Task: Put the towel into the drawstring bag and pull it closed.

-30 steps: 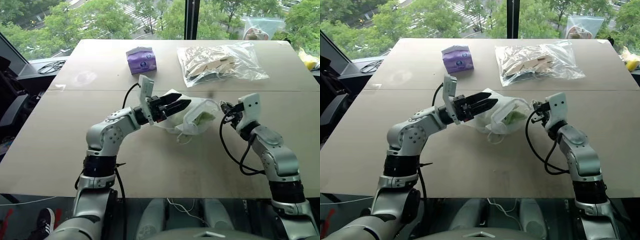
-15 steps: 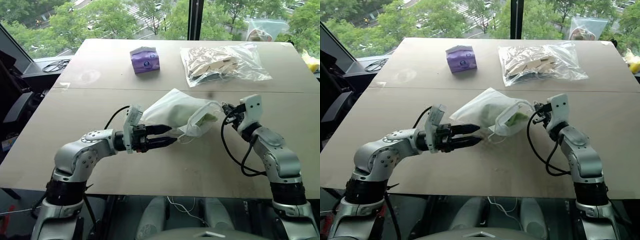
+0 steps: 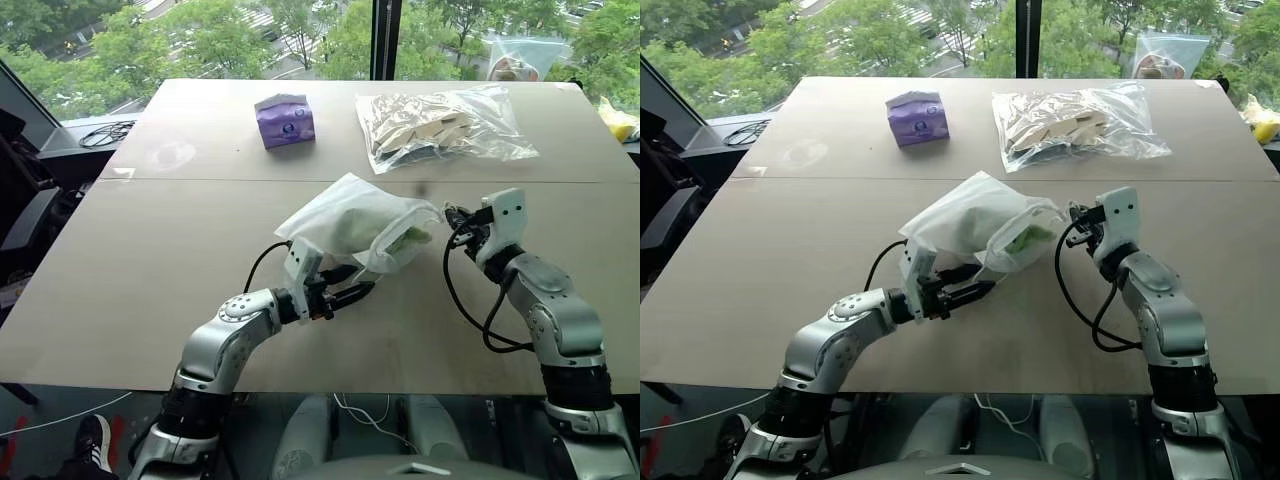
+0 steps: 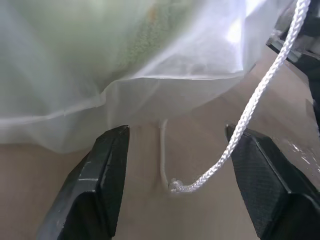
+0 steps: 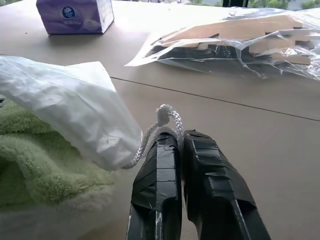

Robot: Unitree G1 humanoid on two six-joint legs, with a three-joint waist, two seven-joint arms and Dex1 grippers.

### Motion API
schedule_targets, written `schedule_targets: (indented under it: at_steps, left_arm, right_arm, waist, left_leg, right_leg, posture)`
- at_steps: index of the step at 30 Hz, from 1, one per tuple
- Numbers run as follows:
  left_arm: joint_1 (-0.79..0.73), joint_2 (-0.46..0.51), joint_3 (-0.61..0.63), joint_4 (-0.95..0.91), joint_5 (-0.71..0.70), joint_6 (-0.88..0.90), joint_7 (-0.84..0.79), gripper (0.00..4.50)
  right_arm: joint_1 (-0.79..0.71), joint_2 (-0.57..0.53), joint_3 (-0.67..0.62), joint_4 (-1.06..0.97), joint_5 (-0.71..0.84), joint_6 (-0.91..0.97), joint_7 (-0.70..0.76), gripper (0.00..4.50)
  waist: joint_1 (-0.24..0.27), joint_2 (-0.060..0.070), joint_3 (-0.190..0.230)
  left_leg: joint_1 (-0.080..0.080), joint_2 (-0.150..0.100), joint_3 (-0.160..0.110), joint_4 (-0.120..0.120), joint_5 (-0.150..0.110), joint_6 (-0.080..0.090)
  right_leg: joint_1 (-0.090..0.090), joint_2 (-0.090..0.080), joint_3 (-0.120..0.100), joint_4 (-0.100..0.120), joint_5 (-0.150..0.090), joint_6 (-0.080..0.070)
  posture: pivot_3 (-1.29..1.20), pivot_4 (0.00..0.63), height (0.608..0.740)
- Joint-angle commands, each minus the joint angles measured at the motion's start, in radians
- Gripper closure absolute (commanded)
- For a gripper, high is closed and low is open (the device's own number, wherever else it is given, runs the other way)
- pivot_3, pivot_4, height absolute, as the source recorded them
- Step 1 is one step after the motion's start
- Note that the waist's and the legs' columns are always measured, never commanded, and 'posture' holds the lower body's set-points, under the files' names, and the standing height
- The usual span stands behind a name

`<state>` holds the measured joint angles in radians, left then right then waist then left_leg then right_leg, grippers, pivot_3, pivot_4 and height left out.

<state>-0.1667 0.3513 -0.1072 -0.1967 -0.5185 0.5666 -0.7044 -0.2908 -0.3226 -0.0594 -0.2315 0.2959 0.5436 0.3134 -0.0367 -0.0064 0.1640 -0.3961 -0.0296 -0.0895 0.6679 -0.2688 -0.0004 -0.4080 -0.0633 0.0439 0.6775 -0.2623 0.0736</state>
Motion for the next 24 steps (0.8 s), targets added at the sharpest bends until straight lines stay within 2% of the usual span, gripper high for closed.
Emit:
schedule_targets:
  at_steps: [1, 3, 4, 8, 10, 13, 16, 19, 24]
  left_arm:
    - [0.016, -0.032, 0.015, -0.015, 0.034, -0.070, 0.042, 3.39]
    - [0.033, -0.047, 0.013, -0.026, 0.055, -0.096, 0.067, 4.27]
    - [0.040, -0.056, 0.018, -0.031, 0.065, -0.111, 0.085, 4.41]
    - [0.069, -0.087, 0.043, -0.042, 0.139, -0.190, 0.182, 4.41]
    - [0.078, -0.078, 0.041, -0.028, 0.261, -0.293, 0.260, 4.41]
    - [0.067, -0.053, 0.058, 0.006, 0.442, -0.452, 0.394, 4.41]
    - [0.011, -0.022, 0.139, 0.046, 0.583, -0.542, 0.564, 4.41]
    - [-0.101, 0.017, 0.212, 0.115, 0.633, -0.562, 0.655, 4.41]
    - [-0.285, 0.052, 0.307, 0.221, 0.646, -0.529, 0.768, 4.41]
  right_arm:
    - [-0.002, 0.013, -0.011, -0.054, 0.007, -0.005, -0.010, 4.50]
    - [-0.001, 0.017, -0.009, -0.056, 0.005, -0.004, -0.013, 4.50]
    - [-0.001, 0.019, -0.010, -0.056, 0.005, -0.004, -0.014, 4.50]
    - [-0.005, 0.022, -0.019, -0.047, -0.009, -0.018, -0.036, 4.50]
    - [-0.018, 0.021, -0.036, -0.019, -0.055, -0.056, -0.087, 4.50]
    - [-0.048, 0.002, -0.068, 0.045, -0.181, -0.149, -0.224, 4.50]
    - [-0.083, -0.009, -0.122, 0.085, -0.302, -0.241, -0.392, 4.50]
    - [-0.117, 0.002, -0.186, 0.093, -0.350, -0.261, -0.509, 4.50]
    - [-0.166, 0.013, -0.267, 0.118, -0.353, -0.276, -0.607, 4.50]
  waist:
    - [0.000, 0.000, 0.000]
    - [0.000, 0.000, 0.000]
    - [0.000, 0.000, 0.000]
    - [0.000, 0.000, 0.000]
    - [0.001, 0.000, 0.000]
    - [0.003, 0.000, 0.000]
    - [0.009, 0.000, 0.000]
    - [0.019, 0.000, 0.000]
    - [0.021, 0.000, 0.000]
  left_leg:
    - [0.000, 0.000, 0.000, 0.000, 0.000, 0.000]
    - [0.000, 0.000, 0.000, 0.000, 0.000, 0.000]
    - [0.000, 0.000, 0.000, 0.000, 0.000, 0.000]
    - [0.000, 0.000, 0.000, 0.000, 0.000, 0.000]
    - [0.000, 0.000, 0.000, 0.000, 0.000, 0.000]
    - [0.000, 0.000, 0.000, 0.000, 0.000, 0.000]
    - [0.000, -0.001, 0.000, 0.000, 0.000, -0.001]
    - [0.000, -0.001, 0.000, 0.000, 0.001, -0.002]
    - [-0.001, -0.001, 0.000, -0.001, 0.001, -0.002]
  right_leg:
    - [0.000, 0.000, 0.000, 0.000, 0.000, 0.000]
    - [0.000, 0.000, 0.000, 0.000, 0.000, 0.000]
    - [0.000, 0.000, 0.000, 0.000, 0.000, 0.000]
    - [0.000, 0.000, 0.000, 0.000, 0.000, 0.000]
    - [0.000, 0.000, 0.000, 0.000, 0.000, 0.000]
    - [0.000, 0.000, 0.000, 0.000, 0.000, 0.000]
    - [0.000, 0.000, 0.000, 0.000, 0.000, 0.000]
    - [-0.001, 0.000, -0.001, 0.000, 0.000, 0.000]
    - [0.000, 0.000, -0.001, 0.000, 0.001, -0.001]
  posture:
    - [0.00, 0.150, 0.740]
    - [0.00, 0.150, 0.740]
    - [0.00, 0.150, 0.740]
    - [0.00, 0.150, 0.740]
    - [0.00, 0.150, 0.740]
    - [0.00, 0.150, 0.740]
    - [0.00, 0.150, 0.740]
    - [0.00, 0.150, 0.740]
    - [0.00, 0.150, 0.740]
